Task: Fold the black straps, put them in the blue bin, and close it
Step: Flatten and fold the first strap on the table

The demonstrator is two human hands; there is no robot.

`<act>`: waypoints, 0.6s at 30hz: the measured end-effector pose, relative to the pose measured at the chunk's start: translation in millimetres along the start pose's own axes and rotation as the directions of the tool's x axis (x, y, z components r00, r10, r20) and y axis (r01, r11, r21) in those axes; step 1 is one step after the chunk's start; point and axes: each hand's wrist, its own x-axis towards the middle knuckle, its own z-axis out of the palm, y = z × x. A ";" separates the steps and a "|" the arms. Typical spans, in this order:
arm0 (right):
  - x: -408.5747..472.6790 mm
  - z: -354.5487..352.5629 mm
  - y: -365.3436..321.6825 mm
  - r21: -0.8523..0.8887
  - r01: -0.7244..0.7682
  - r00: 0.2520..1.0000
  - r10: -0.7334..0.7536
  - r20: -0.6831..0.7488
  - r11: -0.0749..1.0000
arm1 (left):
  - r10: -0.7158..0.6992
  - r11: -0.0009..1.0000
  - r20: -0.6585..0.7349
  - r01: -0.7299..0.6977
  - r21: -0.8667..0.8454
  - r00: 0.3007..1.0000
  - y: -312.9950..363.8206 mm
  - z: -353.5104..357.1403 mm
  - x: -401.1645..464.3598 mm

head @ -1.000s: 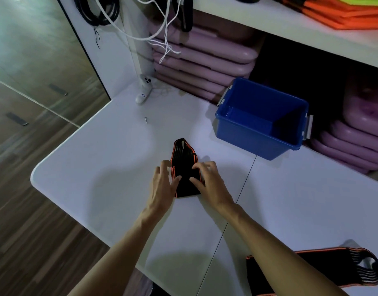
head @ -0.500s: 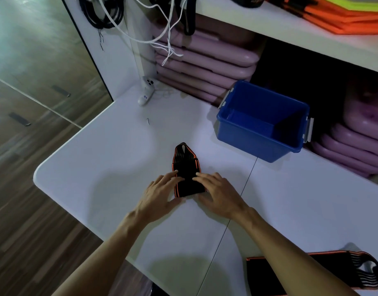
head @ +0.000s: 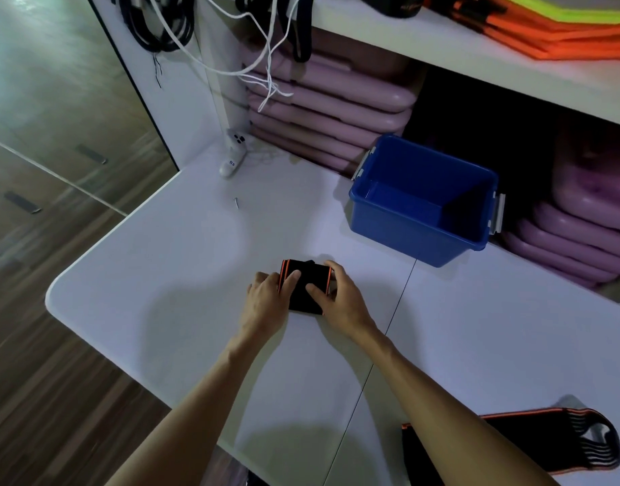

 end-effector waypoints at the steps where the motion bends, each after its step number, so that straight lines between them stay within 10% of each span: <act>1: -0.1 -1.3 -1.1 0.021 -0.020 0.999 0.020 0.027 1.000 | 0.011 1.000 0.001 -0.011 -0.023 1.000 0.2 0.8 2.7; 10: -1.2 -2.3 -11.6 0.242 -0.122 0.992 0.123 0.010 0.963 | 0.051 0.952 0.302 0.046 -0.304 0.952 -3.2 -11.6 19.0; 18: -4.2 -22.9 -31.5 0.279 -0.022 0.991 0.057 -0.117 0.960 | 0.301 0.918 0.176 -0.234 -0.321 0.937 23.6 -35.5 33.2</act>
